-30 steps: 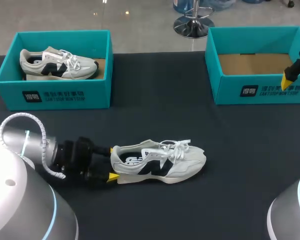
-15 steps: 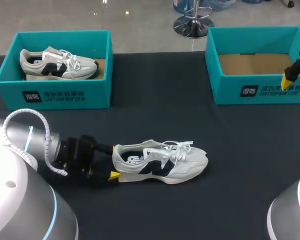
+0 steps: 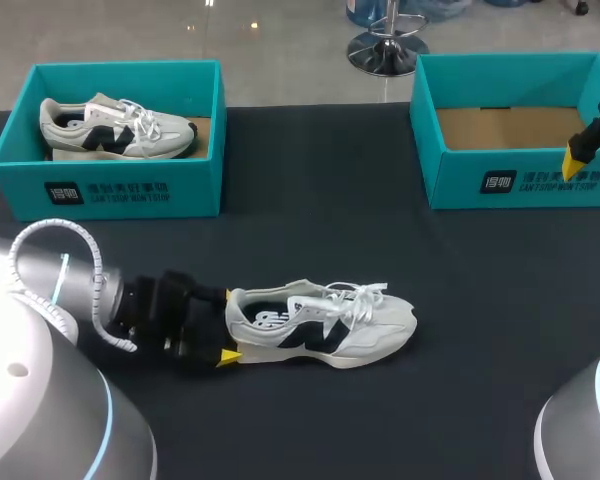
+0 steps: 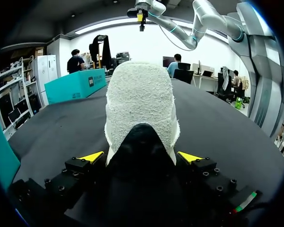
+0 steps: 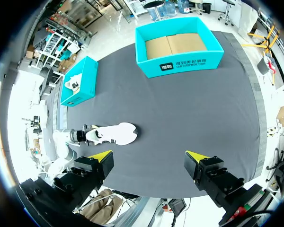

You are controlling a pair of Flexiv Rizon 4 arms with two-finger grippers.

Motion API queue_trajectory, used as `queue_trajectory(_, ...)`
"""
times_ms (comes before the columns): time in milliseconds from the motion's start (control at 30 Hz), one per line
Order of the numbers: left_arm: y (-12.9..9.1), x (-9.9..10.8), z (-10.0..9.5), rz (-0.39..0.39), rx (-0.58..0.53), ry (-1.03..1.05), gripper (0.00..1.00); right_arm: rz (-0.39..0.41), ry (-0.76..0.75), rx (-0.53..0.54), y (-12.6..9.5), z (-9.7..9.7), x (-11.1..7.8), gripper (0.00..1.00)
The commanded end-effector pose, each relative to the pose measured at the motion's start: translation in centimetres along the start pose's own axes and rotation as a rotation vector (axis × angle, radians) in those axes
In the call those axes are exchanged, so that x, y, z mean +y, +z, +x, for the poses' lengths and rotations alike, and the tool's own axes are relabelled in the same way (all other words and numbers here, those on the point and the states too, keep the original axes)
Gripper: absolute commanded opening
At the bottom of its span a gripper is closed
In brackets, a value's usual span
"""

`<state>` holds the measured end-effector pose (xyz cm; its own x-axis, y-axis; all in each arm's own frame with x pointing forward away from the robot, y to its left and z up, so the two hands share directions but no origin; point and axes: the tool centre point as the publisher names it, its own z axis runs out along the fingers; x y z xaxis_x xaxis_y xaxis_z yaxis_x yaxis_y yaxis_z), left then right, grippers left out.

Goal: Take the shoe out of the shoebox, open the shoe tongue, remove and reinsert the insole, then place the shoe into the shoebox

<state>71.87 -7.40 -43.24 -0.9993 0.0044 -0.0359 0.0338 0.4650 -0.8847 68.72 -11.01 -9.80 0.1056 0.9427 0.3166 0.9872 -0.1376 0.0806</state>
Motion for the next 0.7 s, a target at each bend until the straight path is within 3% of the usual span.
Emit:
queue_trajectory(33, 0.67, -0.07, -0.37, -0.005, -0.002, -0.013, 0.58, 0.006, 0.0, -0.003, -0.02, 0.12, 0.32, 1.0)
queue_trajectory(67, 0.7, -0.08, -0.39, -0.004, -0.002, -0.015, 0.46, 0.006, 0.0, -0.003, -0.02, 0.12, 0.32, 1.0)
queue_trajectory(100, 0.72, -0.09, -0.41, -0.003, -0.001, -0.016, 0.2, 0.006, 0.0, -0.003, -0.02, 0.12, 0.32, 1.0)
queue_trajectory(133, 0.73, -0.1, -0.41, -0.003, -0.001, -0.017, 0.04, 0.006, 0.0, -0.003, -0.02, 0.12, 0.32, 1.0)
queue_trajectory(167, 0.74, -0.1, -0.41, -0.002, 0.004, -0.015, 0.0, 0.006, 0.0, -0.003, -0.02, 0.12, 0.32, 1.0)
queue_trajectory(700, 0.46, 0.27, -0.19, 0.003, 0.003, -0.023, 0.0, 0.006, 0.0, -0.003, -0.02, 0.12, 0.32, 1.0)
